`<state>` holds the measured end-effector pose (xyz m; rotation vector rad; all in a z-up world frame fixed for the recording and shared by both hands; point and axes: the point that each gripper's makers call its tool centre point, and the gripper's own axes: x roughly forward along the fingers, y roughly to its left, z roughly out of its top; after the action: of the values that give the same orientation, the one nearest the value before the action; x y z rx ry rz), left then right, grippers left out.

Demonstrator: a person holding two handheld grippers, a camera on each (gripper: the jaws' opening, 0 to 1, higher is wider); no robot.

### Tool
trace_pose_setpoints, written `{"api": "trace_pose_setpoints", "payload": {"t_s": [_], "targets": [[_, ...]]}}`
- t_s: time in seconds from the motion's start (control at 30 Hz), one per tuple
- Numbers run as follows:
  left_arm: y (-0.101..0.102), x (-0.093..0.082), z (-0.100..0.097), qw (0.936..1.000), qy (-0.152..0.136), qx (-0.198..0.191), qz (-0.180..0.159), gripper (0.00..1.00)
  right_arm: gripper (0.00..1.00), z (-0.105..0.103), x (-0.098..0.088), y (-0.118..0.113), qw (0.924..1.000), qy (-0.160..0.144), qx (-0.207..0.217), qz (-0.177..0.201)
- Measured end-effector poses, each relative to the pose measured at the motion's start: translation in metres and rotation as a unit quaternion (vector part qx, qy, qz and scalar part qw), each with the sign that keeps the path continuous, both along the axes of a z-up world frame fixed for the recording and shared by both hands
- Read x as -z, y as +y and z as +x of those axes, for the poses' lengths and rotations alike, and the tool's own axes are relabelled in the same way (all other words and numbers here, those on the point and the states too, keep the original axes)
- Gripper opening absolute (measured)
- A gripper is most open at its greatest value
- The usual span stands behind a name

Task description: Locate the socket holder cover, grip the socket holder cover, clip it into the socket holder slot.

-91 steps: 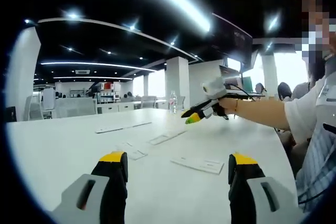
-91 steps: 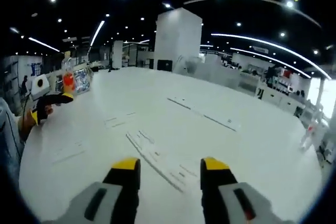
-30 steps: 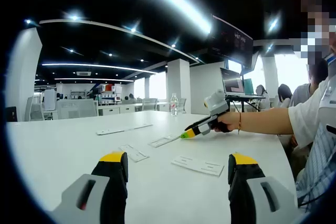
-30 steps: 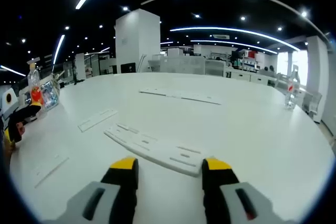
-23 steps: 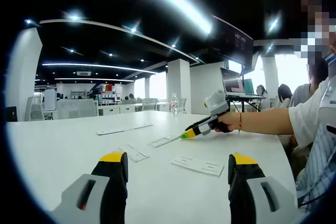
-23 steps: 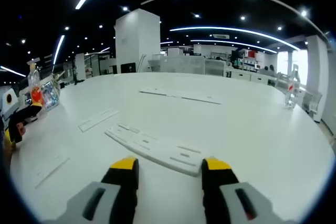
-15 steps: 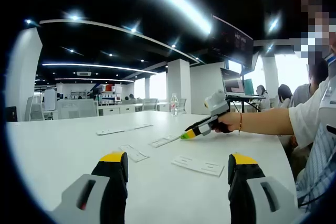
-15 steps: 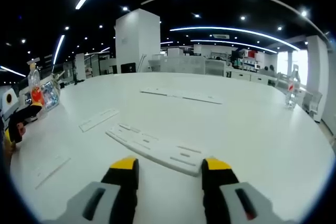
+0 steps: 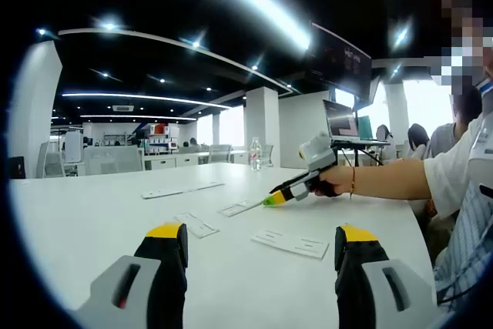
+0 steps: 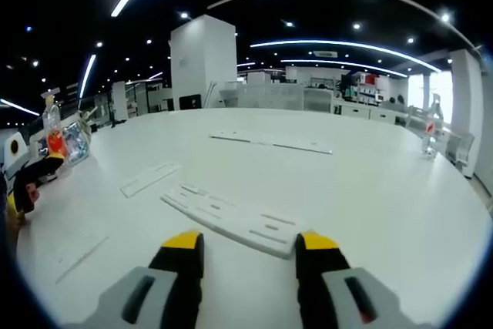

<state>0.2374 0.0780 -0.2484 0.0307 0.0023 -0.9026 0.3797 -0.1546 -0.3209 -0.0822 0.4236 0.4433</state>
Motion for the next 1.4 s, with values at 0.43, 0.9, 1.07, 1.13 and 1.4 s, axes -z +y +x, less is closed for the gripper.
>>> {"api": "trace_pose_setpoints", "payload": {"t_s": [0.43, 0.9, 1.07, 1.13, 1.4], "targets": [[0.0, -0.001, 0.001, 1.0, -0.001, -0.001, -0.001, 0.78, 0.48, 0.001, -0.001, 0.013, 0.9999, -0.002, -0.012, 0.007], [0.001, -0.002, -0.001, 1.0, -0.002, -0.001, -0.002, 0.78, 0.47, -0.001, -0.003, 0.02, 0.9999, -0.002, -0.014, 0.006], [0.001, -0.002, -0.001, 1.0, -0.002, -0.001, -0.003, 0.78, 0.48, 0.0, -0.003, 0.02, 0.9999, -0.001, -0.013, 0.004], [0.001, -0.002, 0.0, 1.0, -0.002, -0.001, -0.002, 0.78, 0.48, 0.0, -0.002, 0.02, 0.9999, -0.001, -0.014, 0.002], [0.002, -0.002, 0.0, 1.0, -0.002, -0.002, -0.002, 0.78, 0.48, 0.001, -0.001, 0.018, 0.9998, 0.001, -0.017, -0.01]]}}
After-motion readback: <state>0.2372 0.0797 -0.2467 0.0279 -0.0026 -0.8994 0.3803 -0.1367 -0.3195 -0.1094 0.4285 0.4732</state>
